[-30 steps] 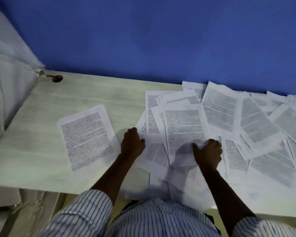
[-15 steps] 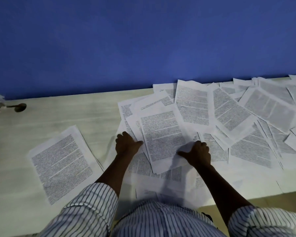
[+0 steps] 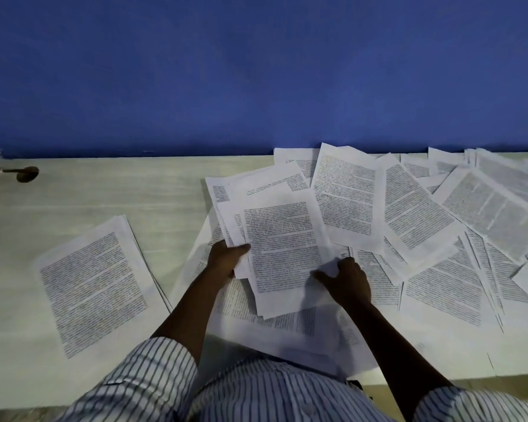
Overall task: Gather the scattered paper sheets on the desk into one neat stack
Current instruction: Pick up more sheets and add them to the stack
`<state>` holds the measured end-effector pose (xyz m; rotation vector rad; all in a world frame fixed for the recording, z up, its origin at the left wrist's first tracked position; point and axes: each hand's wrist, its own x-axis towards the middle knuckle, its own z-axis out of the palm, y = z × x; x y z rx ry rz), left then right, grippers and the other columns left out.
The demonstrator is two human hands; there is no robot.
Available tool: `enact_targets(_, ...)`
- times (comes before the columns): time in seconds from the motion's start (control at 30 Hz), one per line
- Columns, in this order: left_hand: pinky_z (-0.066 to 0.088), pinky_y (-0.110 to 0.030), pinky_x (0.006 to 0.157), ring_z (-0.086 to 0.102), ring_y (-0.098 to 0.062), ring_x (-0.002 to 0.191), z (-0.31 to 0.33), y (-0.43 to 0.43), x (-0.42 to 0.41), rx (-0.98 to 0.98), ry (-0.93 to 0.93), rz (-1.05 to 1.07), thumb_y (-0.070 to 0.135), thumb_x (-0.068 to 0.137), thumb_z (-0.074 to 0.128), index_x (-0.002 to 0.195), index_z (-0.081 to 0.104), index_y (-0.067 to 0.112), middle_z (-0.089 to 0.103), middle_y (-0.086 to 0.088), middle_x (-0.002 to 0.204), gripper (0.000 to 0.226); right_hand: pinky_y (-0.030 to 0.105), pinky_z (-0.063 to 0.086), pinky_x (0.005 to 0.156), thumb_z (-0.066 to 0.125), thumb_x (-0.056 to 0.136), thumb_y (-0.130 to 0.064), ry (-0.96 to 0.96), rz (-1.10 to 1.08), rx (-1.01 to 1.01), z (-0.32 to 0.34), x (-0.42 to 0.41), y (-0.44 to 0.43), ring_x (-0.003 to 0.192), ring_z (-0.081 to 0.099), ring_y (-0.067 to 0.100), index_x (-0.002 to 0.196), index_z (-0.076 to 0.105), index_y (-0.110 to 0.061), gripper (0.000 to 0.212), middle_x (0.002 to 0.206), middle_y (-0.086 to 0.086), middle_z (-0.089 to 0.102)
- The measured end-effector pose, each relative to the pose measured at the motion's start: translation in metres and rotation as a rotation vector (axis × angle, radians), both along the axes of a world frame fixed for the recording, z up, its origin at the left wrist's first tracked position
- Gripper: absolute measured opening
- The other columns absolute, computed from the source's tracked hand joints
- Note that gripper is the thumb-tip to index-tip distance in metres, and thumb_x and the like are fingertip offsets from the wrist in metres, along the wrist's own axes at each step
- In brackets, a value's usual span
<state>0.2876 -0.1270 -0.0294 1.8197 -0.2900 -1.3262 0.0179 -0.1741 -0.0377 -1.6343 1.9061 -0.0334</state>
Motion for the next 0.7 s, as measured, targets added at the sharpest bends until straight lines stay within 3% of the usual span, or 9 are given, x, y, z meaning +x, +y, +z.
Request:
enact_targets(0.1, 0.052, -0.031, 0.079, 0.063, -0.019, 0.094, -0.013, 0.004, -0.011, -0.034, 0.024, -0.022, 0.006, 0.089, 0.072, 0.131, 0.061, 0.008, 0.063, -0.001, 0.119, 0.044, 0.031, 0.041, 0.069, 0.070, 0.080, -0.061, -0.075, -0.026, 0.009, 0.003, -0.008, -0.004, 0.095, 0.063, 0.028, 0.107, 0.061, -0.007, 0.061, 0.100, 0.007, 0.067)
enact_targets(0.17, 0.053, -0.032, 0.083, 0.065, -0.019, 0.097, -0.018, 0.011, -0.008, -0.078, 0.074, -0.014, 0.004, 0.087, 0.072, 0.133, 0.060, 0.007, 0.064, -0.001, 0.123, 0.047, 0.032, 0.041, 0.063, 0.070, 0.086, -0.052, -0.150, -0.049, -0.001, 0.009, -0.013, -0.008, 0.080, 0.063, 0.026, 0.083, 0.063, -0.007, 0.045, 0.080, 0.006, 0.065)
enact_targets(0.23, 0.052, -0.037, 0.093, 0.066, -0.023, 0.106, -0.022, 0.021, 0.002, -0.102, 0.116, 0.004, 0.002, 0.086, 0.073, 0.132, 0.061, 0.009, 0.065, -0.005, 0.130, 0.048, 0.031, 0.039, 0.059, 0.070, 0.088, -0.047, -0.185, -0.041, -0.006, 0.012, -0.018, -0.008, 0.063, 0.058, 0.022, 0.061, 0.052, -0.013, 0.047, 0.061, 0.002, 0.057)
enact_targets(0.37, 0.047, -0.041, 0.103, 0.063, -0.025, 0.114, -0.027, 0.047, 0.031, -0.046, 0.108, -0.039, 0.003, 0.083, 0.076, 0.134, 0.060, 0.009, 0.065, -0.004, 0.129, 0.053, 0.030, 0.045, 0.075, 0.069, 0.086, -0.052, -0.206, 0.001, 0.036, 0.007, -0.019, -0.001, 0.076, 0.059, 0.015, 0.080, 0.061, -0.021, 0.032, 0.076, -0.008, 0.061)
enact_targets(0.47, 0.044, -0.043, 0.108, 0.062, -0.026, 0.116, -0.029, 0.068, 0.049, -0.017, 0.109, -0.076, 0.003, 0.082, 0.076, 0.135, 0.059, 0.008, 0.064, -0.006, 0.130, 0.055, 0.032, 0.049, 0.074, 0.072, 0.084, -0.048, -0.280, -0.063, 0.052, 0.003, -0.009, 0.003, 0.072, 0.061, 0.014, 0.080, 0.058, -0.020, 0.031, 0.073, -0.008, 0.063)
enact_targets(0.57, 0.043, -0.042, 0.108, 0.063, -0.028, 0.116, -0.026, 0.085, 0.057, -0.022, 0.171, -0.083, 0.000, 0.083, 0.073, 0.135, 0.059, 0.007, 0.065, -0.009, 0.131, 0.054, 0.043, 0.054, 0.066, 0.073, 0.082, -0.040, -0.513, -0.300, 0.073, 0.006, -0.004, -0.001, 0.059, 0.065, 0.025, 0.067, 0.070, -0.009, 0.035, 0.061, 0.006, 0.069)
enact_targets(0.6, 0.042, -0.042, 0.109, 0.063, -0.028, 0.117, -0.026, 0.089, 0.059, -0.029, 0.192, -0.081, 0.001, 0.081, 0.074, 0.136, 0.058, 0.006, 0.064, -0.009, 0.132, 0.057, 0.040, 0.054, 0.061, 0.073, 0.084, -0.035, -0.575, -0.367, 0.083, 0.007, -0.004, -0.003, 0.056, 0.064, 0.027, 0.061, 0.071, -0.008, 0.035, 0.057, 0.010, 0.068)
enact_targets(0.7, 0.041, -0.043, 0.111, 0.062, -0.027, 0.120, -0.028, 0.100, 0.058, -0.049, 0.220, -0.056, 0.006, 0.077, 0.077, 0.137, 0.057, 0.007, 0.063, -0.009, 0.134, 0.063, 0.040, 0.055, 0.062, 0.074, 0.085, -0.034, -0.565, -0.390, 0.130, 0.006, -0.001, -0.003, 0.054, 0.062, 0.025, 0.059, 0.070, -0.006, 0.038, 0.059, 0.014, 0.066)
